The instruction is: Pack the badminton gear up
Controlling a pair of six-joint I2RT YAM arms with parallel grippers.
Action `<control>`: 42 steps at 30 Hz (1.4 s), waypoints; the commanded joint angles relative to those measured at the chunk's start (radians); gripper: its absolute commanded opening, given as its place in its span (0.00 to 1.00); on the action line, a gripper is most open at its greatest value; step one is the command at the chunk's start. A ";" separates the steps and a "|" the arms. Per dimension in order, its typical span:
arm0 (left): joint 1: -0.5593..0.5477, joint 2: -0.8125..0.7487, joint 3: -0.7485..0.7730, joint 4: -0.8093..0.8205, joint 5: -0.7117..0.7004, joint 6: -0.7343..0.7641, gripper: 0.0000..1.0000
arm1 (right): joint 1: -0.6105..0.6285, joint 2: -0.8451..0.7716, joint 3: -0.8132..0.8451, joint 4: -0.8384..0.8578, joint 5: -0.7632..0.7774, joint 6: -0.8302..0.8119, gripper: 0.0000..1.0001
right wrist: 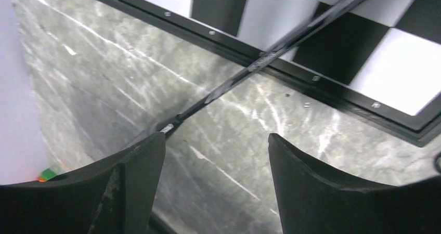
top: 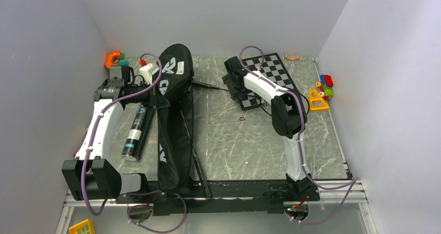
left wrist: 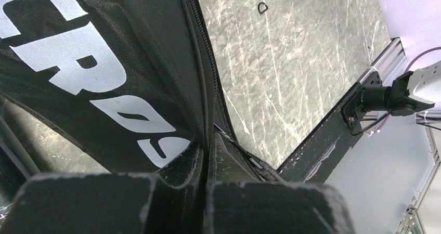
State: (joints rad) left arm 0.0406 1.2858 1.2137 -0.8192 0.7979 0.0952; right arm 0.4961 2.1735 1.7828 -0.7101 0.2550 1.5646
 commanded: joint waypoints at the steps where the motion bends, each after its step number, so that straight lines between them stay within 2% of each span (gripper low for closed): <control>1: 0.002 -0.025 0.006 -0.004 0.079 0.031 0.00 | -0.010 0.049 0.130 -0.040 -0.018 0.051 0.76; 7: 0.002 -0.037 0.019 -0.013 0.084 0.034 0.00 | -0.011 0.163 0.218 -0.108 -0.055 0.109 0.76; 19: 0.002 -0.065 0.048 -0.032 0.109 0.029 0.00 | -0.016 0.188 0.213 -0.154 -0.044 0.176 0.75; 31: 0.002 -0.077 0.036 -0.022 0.107 0.021 0.00 | 0.001 0.137 0.126 -0.205 0.005 0.094 0.51; 37: 0.002 -0.085 0.037 -0.021 0.103 0.015 0.00 | 0.017 0.104 0.102 -0.244 0.064 0.039 0.33; 42: 0.002 -0.087 0.031 -0.018 0.105 0.013 0.00 | 0.040 0.065 0.061 -0.249 0.119 0.012 0.22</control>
State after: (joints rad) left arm 0.0406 1.2385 1.2140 -0.8444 0.8410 0.1104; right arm 0.5167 2.3005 1.8778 -0.8787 0.2893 1.6241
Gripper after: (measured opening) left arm 0.024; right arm 0.261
